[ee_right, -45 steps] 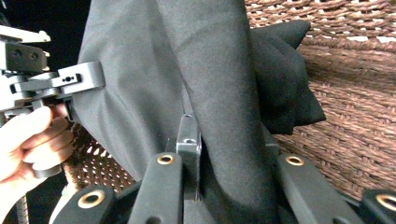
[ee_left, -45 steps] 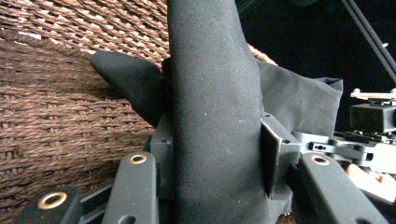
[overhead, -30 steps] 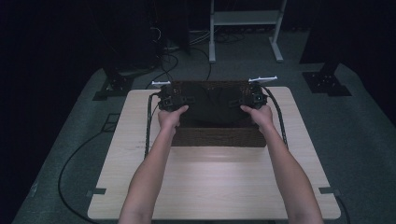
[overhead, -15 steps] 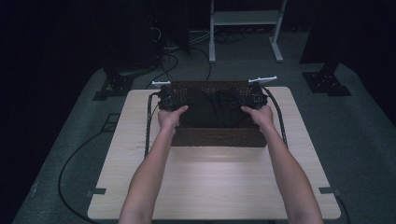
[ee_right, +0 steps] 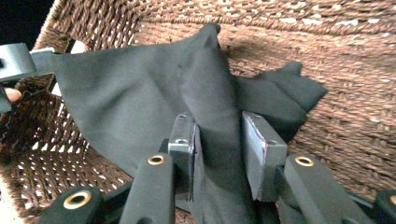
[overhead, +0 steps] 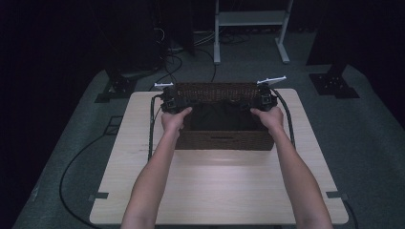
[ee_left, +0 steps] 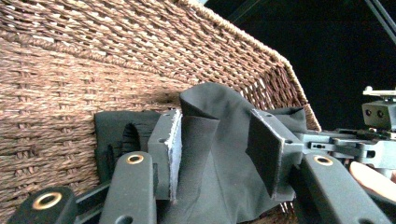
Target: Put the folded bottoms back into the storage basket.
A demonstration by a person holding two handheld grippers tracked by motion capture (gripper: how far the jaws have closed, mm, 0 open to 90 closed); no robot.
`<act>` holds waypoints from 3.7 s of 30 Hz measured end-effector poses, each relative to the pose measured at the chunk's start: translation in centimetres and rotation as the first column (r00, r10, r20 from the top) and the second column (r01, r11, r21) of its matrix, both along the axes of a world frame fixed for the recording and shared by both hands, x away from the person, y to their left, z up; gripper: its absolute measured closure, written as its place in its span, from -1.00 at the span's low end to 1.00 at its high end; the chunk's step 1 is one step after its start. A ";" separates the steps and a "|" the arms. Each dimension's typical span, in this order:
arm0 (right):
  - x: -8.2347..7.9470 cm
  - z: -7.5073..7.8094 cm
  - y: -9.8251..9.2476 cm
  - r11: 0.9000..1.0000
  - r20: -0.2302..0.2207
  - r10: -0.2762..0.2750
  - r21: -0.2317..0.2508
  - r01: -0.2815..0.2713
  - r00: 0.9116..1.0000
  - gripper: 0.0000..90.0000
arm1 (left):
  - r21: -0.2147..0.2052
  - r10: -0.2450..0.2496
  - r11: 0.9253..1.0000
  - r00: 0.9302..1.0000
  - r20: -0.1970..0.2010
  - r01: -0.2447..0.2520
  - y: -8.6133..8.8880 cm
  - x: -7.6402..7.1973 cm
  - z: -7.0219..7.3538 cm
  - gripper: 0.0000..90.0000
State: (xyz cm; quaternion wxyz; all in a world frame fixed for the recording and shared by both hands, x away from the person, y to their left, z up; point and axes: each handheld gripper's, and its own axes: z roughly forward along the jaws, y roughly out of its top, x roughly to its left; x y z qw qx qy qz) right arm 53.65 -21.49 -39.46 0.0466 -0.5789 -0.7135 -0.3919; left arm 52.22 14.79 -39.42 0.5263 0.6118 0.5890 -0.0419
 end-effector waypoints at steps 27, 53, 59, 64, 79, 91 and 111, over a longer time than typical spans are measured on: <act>-0.9 2.2 -1.7 0.998 0.072 -0.049 0.049 0.046 0.996 0.39 | -0.057 -0.017 0.998 0.996 0.083 0.022 1.1 -1.5 3.3 0.15; -2.9 3.1 -0.8 0.993 0.098 0.043 0.105 -0.053 0.994 0.21 | -0.070 -0.048 0.996 0.992 0.113 0.056 1.7 -3.9 4.0 0.10; -3.5 3.0 -1.2 0.994 0.102 0.054 0.092 -0.063 0.993 0.18 | -0.070 -0.054 0.996 0.990 0.128 0.063 1.9 -4.5 4.3 0.09; -3.9 3.0 -1.6 0.993 0.103 0.057 0.095 -0.066 0.993 0.18 | -0.078 -0.062 0.994 0.989 0.134 0.073 1.8 -4.8 4.5 0.09; -5.6 2.7 -2.4 0.991 0.112 0.083 0.096 -0.094 0.990 0.16 | -0.068 -0.092 0.992 0.985 0.148 0.103 1.8 -5.9 5.1 0.07; -7.5 2.7 -2.9 0.988 0.126 0.116 0.090 -0.127 0.985 0.13 | -0.060 -0.119 0.990 0.980 0.160 0.130 1.8 -7.1 4.8 0.06; -10.6 2.4 -3.3 0.979 0.135 0.185 0.066 -0.195 0.973 0.07 | -0.052 -0.163 0.983 0.971 0.174 0.175 2.2 -9.1 4.5 0.03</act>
